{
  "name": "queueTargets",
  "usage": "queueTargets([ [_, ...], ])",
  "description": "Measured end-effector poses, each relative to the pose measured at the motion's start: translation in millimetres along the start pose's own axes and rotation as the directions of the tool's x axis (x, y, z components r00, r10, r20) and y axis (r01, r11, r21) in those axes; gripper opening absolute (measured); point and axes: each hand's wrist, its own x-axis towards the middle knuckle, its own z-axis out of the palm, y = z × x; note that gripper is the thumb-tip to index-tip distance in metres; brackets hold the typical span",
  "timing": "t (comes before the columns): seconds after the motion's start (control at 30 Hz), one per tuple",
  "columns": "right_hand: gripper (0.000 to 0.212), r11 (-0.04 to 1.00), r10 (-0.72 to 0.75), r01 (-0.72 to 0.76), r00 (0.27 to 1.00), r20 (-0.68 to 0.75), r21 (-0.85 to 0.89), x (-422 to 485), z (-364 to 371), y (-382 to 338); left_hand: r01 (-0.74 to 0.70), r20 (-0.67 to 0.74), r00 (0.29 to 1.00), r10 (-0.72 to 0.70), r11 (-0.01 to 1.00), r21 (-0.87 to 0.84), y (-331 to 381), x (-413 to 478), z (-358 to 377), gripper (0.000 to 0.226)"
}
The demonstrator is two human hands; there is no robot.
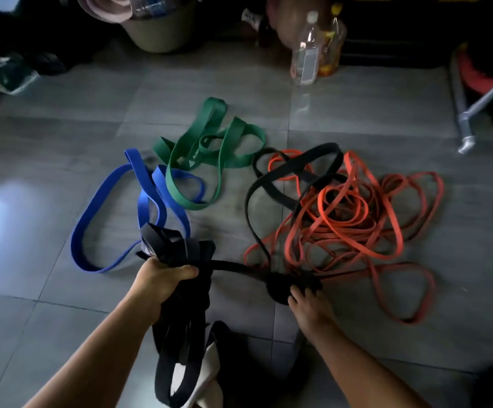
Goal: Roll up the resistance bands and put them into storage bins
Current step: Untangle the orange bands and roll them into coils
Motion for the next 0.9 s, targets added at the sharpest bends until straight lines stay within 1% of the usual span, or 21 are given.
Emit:
queueTargets([
  [0.03,0.037,0.997,-0.013,0.013,1.0,-0.004,-0.075,-3.7,-1.2,-2.0,0.003,0.007,1.0,-0.003,1.0,-0.009,0.3,-0.3,-1.1,0.008],
  [0.07,0.031,0.989,0.022,-0.017,0.999,0.03,-0.144,-5.7,4.9,-0.8,0.006,0.016,1.0,-0.006,1.0,-0.023,1.1,-2.3,-2.1,0.008],
  [0.13,0.033,0.978,-0.029,0.017,0.998,-0.052,-0.207,-11.8,7.0,3.5,0.002,0.039,0.999,0.0,0.998,-0.068,3.8,-8.1,-3.2,0.008],
  [0.17,0.033,0.971,-0.049,0.033,0.997,-0.058,-0.237,-16.0,10.6,6.6,-0.004,0.049,0.999,0.008,0.996,-0.086,4.2,-10.8,-3.2,0.007],
  [0.2,0.032,0.977,-0.045,0.037,0.998,-0.037,-0.211,-26.1,8.2,8.5,-0.011,0.054,0.998,0.016,0.995,-0.094,4.2,-13.5,-3.3,0.007],
  [0.23,0.025,0.98,-0.089,0.082,0.996,-0.029,-0.182,-33.1,8.1,12.4,-0.02,0.058,0.998,0.025,0.996,-0.092,3.8,-16.2,-3.3,0.007],
  [0.27,0.013,0.992,-0.059,0.056,0.998,-0.028,-0.11,-46.5,2.1,15.5,-0.029,0.061,0.998,0.034,0.996,-0.084,2.9,-20.0,-3.6,0.008],
  [0.3,0.013,0.997,-0.053,0.05,0.998,-0.046,-0.064,-55.3,2.1,23.1,-0.041,0.06,0.997,0.045,0.997,-0.066,1.6,-24.2,-3.4,0.007],
  [0.33,0.023,0.999,-0.033,0.033,0.999,0.033,-0.025,-70.7,-4.4,29.0,-0.062,0.056,0.996,0.064,0.997,-0.038,-0.1,-29.2,-3.3,0.006],
  [0.37,0.03,1.0,-0.022,0.022,0.998,0.063,0.013,-84.8,-8.3,32.7,-0.09,0.051,0.995,0.09,0.996,-0.006,-1.5,-35.1,-2.9,0.006],
  [0.4,0.034,0.998,0.005,-0.013,0.992,0.129,0.062,-98.1,-11.1,37.8,-0.123,0.048,0.991,0.122,0.992,0.018,-2.1,-41.5,-2.0,0.008],
  [0.47,0.025,0.964,-0.042,-0.034,0.96,0.277,0.264,-124.5,-23.6,46.8,-0.171,0.059,0.984,0.169,0.984,0.039,-2.5,-58.1,0.1,0.014],
  [0.5,0.019,0.92,-0.081,-0.055,0.943,0.324,0.389,-141.1,-37.2,50.6,-0.184,0.069,0.981,0.181,0.982,0.037,-2.2,-66.6,1.2,0.017],
  [0.53,0.019,0.868,-0.119,-0.083,0.923,0.367,0.49,-156.4,-52.6,54.4,-0.197,0.078,0.978,0.194,0.98,0.029,-0.9,-75.8,2.5,0.018],
  [0.57,0.025,0.816,-0.159,-0.091,0.915,0.372,0.571,-170.2,-68.8,61.0,-0.212,0.084,0.974,0.21,0.977,0.02,0.7,-85.4,4.0,0.014],
  [0.6,0.037,0.753,-0.167,-0.092,0.931,0.325,0.651,-184.5,-85.6,69.3,-0.235,0.093,0.968,0.233,0.972,0.01,2.7,-94.3,5.4,0.01],
  [0.63,0.041,0.682,-0.162,-0.077,0.954,0.253,0.728,-199.5,-102.7,76.7,-0.264,0.105,0.96,0.261,0.965,0.007,5.2,-102.9,7.5,0.009],
  [0.67,0.038,0.608,-0.16,-0.029,0.974,0.159,0.794,-216.1,-120.4,81.4,-0.304,0.121,0.946,0.3,0.953,0.01,8.0,-112.8,10.5,0.009],
  [0.73,0.035,0.445,-0.172,0.082,0.985,-0.005,0.892,-253.8,-160.2,84.3,-0.394,0.162,0.909,0.385,0.919,0.029,15.6,-135.6,18.2,0.015],
  [0.83,0.04,0.225,-0.202,0.26,0.955,-0.216,0.939,-306.9,-212.3,72.9,-0.531,0.275,0.816,0.508,0.847,0.009,29.6,-171.3,29.8,0.023],
  [0.9,0.03,0.093,-0.209,0.37,0.915,-0.345,0.924,-328.8,-237.1,56.5,-0.611,0.34,0.736,0.586,0.791,-0.04,39.3,-193.3,37.8,0.027],
])
